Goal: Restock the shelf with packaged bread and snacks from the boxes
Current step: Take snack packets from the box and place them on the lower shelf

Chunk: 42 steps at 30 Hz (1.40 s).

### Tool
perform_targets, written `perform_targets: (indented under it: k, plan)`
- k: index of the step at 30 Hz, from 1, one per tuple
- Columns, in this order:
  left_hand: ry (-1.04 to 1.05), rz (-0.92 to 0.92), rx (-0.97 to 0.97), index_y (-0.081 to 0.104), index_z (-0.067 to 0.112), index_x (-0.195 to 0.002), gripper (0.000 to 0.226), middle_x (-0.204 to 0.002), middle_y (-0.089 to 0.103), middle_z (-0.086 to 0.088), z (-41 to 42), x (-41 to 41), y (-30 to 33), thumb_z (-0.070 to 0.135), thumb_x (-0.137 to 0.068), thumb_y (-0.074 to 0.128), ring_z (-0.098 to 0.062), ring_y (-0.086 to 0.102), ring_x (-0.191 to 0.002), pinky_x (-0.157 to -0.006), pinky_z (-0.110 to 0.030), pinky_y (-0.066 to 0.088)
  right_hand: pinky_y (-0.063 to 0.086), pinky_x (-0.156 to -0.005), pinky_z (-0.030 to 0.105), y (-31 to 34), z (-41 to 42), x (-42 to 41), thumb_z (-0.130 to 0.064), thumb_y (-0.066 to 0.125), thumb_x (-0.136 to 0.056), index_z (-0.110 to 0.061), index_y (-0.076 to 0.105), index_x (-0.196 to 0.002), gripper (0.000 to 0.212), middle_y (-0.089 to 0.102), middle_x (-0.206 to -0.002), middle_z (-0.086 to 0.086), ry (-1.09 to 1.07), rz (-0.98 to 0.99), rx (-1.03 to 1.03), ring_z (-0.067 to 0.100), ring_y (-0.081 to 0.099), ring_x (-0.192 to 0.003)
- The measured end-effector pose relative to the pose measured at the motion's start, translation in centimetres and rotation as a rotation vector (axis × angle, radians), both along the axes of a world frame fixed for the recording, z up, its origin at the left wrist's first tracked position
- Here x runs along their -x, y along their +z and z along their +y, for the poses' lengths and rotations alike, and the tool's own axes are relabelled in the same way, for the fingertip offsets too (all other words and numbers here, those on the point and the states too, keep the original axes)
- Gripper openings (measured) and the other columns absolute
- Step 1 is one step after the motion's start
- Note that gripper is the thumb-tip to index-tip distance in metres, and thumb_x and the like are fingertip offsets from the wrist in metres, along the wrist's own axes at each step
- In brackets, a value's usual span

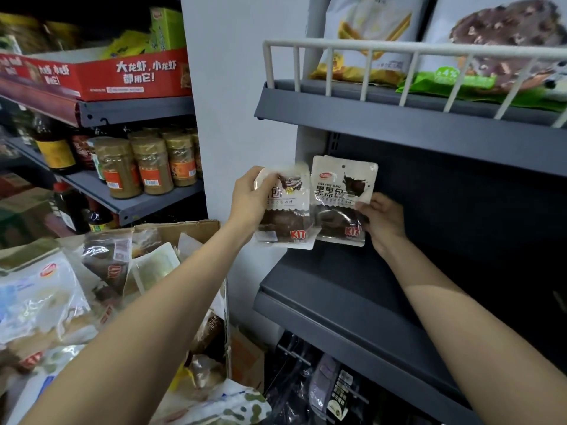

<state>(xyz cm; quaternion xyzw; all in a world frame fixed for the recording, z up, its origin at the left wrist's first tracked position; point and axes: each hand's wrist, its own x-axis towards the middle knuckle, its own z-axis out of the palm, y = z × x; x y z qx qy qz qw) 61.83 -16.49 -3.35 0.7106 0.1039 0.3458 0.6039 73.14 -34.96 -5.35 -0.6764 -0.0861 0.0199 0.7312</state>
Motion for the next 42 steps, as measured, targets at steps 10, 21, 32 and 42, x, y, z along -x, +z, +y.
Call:
perform_targets:
  k: [10,21,32,42]
  plan:
    - [-0.087,0.114,-0.054,0.055,0.02,-0.066,0.033,-0.066,0.057,0.006,-2.3,-1.3,-0.5,0.036,-0.095,0.052,-0.009,0.053,-0.063,-0.059,-0.024,0.045,0.032,-0.101,0.02,-2.2,0.3,1.0,-0.005,0.065,-0.082,-0.014,0.047,-0.13,0.052,0.05,-0.133,0.009,-0.233,-0.313,0.384,0.023,0.044,-0.125]
    - [-0.013,0.186,-0.125,0.053,0.02,-0.075,0.031,-0.075,0.057,0.006,-4.2,-2.5,-0.3,0.039,-0.098,0.043,-0.011,0.053,-0.071,-0.063,-0.026,0.043,0.047,-0.097,0.033,-1.2,0.5,5.1,-0.003,0.078,-0.069,-0.011,0.053,-0.119,0.056,0.065,-0.113,0.003,0.162,-0.35,0.523,0.022,0.061,-0.11]
    - [-0.173,0.398,-0.207,0.039,0.014,-0.132,0.051,-0.122,0.059,-0.008,-4.2,-0.3,-1.6,0.025,-0.088,0.064,-0.024,0.058,-0.109,-0.093,-0.034,0.048,0.044,-0.083,0.025,-2.0,0.8,6.2,-0.01,0.078,-0.073,-0.005,0.031,-0.133,0.077,0.06,-0.125,0.013,-0.004,-0.281,0.598,0.031,0.058,-0.115]
    - [0.087,0.624,-0.465,0.046,0.006,-0.128,0.038,-0.129,0.053,-0.015,-2.5,5.1,0.1,0.012,-0.09,0.052,-0.029,0.054,-0.112,-0.095,-0.037,0.045,0.042,-0.103,0.041,1.3,1.7,12.8,-0.004,0.074,-0.074,-0.01,0.041,-0.137,0.072,0.032,-0.137,0.021,-0.173,-0.725,0.746,0.033,0.035,-0.126]
